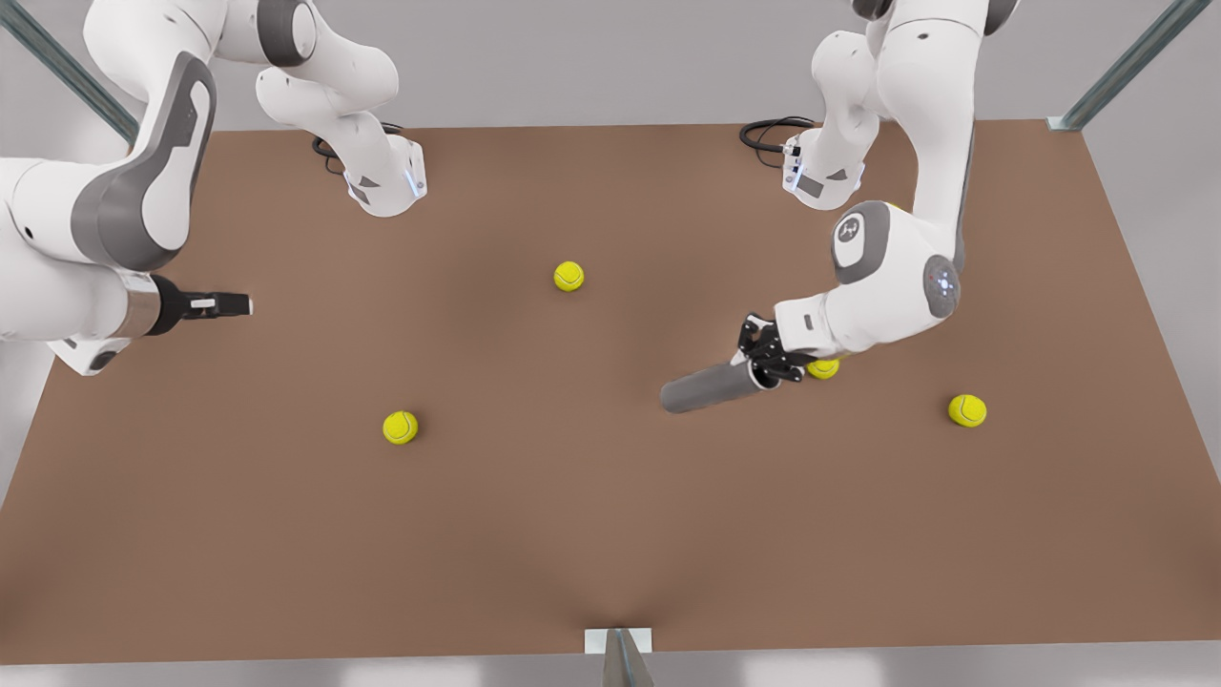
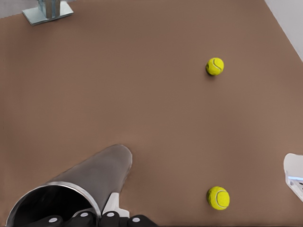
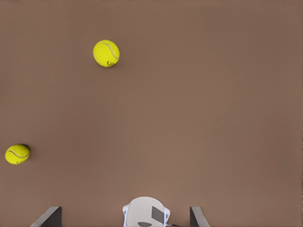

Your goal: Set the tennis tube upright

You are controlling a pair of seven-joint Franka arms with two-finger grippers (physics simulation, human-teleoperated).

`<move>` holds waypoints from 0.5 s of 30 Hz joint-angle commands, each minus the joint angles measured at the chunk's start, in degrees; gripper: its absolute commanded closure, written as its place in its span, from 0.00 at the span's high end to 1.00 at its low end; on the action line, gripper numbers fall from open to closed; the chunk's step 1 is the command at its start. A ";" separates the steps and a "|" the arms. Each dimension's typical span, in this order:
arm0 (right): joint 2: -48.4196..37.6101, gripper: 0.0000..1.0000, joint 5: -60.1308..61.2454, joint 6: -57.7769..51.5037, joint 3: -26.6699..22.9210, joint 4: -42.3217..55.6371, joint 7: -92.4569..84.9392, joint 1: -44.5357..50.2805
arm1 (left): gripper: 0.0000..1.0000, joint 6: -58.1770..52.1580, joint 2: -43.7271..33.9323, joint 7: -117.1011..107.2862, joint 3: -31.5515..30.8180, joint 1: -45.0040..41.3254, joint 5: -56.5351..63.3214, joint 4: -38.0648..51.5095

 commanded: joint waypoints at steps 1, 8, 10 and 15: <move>0.20 1.00 -0.40 2.87 -0.05 0.22 0.24 -0.24 | 0.21 -6.95 0.06 -28.96 0.21 -0.04 11.69 3.71; 1.60 1.00 -0.58 7.17 0.30 0.40 0.86 -0.07 | 0.21 -7.13 3.93 -30.99 0.74 0.14 33.30 10.13; 1.87 1.00 -1.10 8.32 0.39 0.22 0.25 -0.15 | 0.21 -7.13 4.55 -30.99 0.74 0.14 37.08 10.92; 3.54 1.00 -1.89 9.11 0.39 1.10 0.68 -0.07 | 0.21 -6.87 5.95 -30.28 0.91 0.84 40.08 11.01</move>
